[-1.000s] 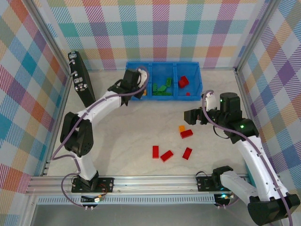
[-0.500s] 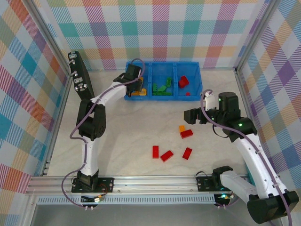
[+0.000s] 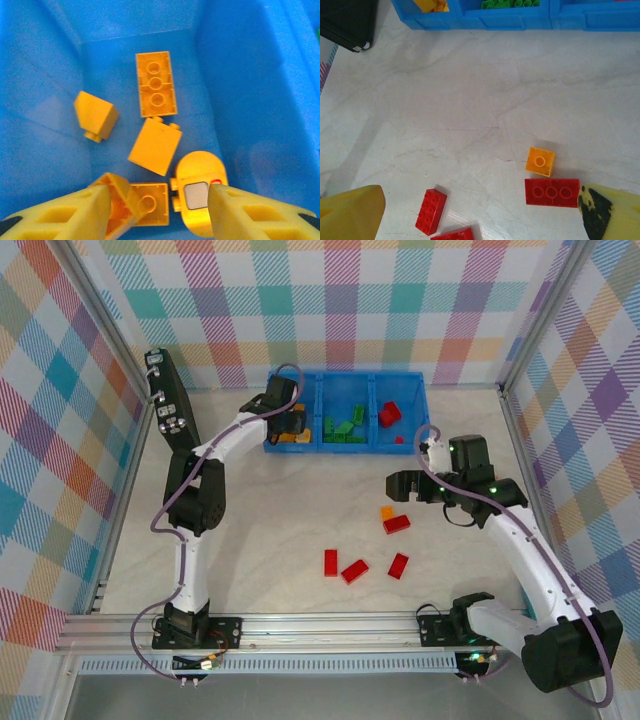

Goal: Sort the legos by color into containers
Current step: Place the lego in the container, then pick up the lego from the center of the table.

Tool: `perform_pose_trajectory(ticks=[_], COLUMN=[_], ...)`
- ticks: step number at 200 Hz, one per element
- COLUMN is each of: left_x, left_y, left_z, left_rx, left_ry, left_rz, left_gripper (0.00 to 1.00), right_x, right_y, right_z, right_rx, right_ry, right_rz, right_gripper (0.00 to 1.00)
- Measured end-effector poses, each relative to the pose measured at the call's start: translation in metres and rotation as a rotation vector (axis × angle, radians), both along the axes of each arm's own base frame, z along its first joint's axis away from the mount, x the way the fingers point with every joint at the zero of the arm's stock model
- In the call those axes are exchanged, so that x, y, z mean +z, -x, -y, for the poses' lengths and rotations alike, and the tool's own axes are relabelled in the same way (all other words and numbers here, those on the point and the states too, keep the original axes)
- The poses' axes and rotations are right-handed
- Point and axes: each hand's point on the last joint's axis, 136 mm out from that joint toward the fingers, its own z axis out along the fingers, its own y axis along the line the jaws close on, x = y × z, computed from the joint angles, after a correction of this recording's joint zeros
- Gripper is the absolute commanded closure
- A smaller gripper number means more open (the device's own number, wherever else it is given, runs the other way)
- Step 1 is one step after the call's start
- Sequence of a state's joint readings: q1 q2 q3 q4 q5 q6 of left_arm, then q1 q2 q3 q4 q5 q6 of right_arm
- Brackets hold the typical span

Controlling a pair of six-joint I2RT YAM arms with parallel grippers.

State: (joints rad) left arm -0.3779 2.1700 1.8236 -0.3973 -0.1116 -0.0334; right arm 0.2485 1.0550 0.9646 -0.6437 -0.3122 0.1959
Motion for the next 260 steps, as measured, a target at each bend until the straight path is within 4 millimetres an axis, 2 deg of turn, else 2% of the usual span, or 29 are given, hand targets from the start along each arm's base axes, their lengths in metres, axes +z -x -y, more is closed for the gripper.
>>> perform_pose_trajectory(ticks=[27,54,83,108,134,162,181,219,260], left_x=[0.003,0.023,0.054,0.058,0.044,0.023,0.001,-0.034,-0.043], left_y=[0.013,0.043,0.093,0.134,0.167,0.189,0.202,0.224,0.237], left_z=[0.012,0.034,0.085,0.132,0.166,0.193,0.210,0.231,0.248], left_rx=[-0.048,-0.106,-0.218,-0.305,-0.342,-0.336,-0.316,-0.260,-0.202], left_ry=[0.025,0.029,0.054,0.105,0.151,0.172,0.178,0.176,0.197], left_rz=[-0.019,-0.042,-0.048,-0.095,-0.177,-0.237,-0.284,-0.346,-0.329], left_gripper=[0.45,0.45,0.44,0.44,0.43,0.43,0.42,0.39,0.37], right_x=[-0.003,-0.003,0.006,0.025,0.039,0.042,0.045,0.051,0.064], right_y=[0.000,0.000,0.003,0.009,0.016,0.019,0.020,0.026,0.035], right_z=[0.000,0.000,0.000,-0.001,-0.001,-0.002,-0.001,0.000,0.000], right_rx=[-0.010,-0.017,-0.011,0.001,0.021,0.030,0.030,0.044,0.064], right_ry=[-0.005,-0.010,-0.028,-0.052,-0.065,-0.067,-0.069,-0.064,-0.074], right_rz=[-0.015,-0.021,0.025,0.097,0.152,0.165,0.175,0.209,0.266], right_gripper=[0.01,0.01,0.01,0.01,0.01,0.01,0.01,0.01,0.01])
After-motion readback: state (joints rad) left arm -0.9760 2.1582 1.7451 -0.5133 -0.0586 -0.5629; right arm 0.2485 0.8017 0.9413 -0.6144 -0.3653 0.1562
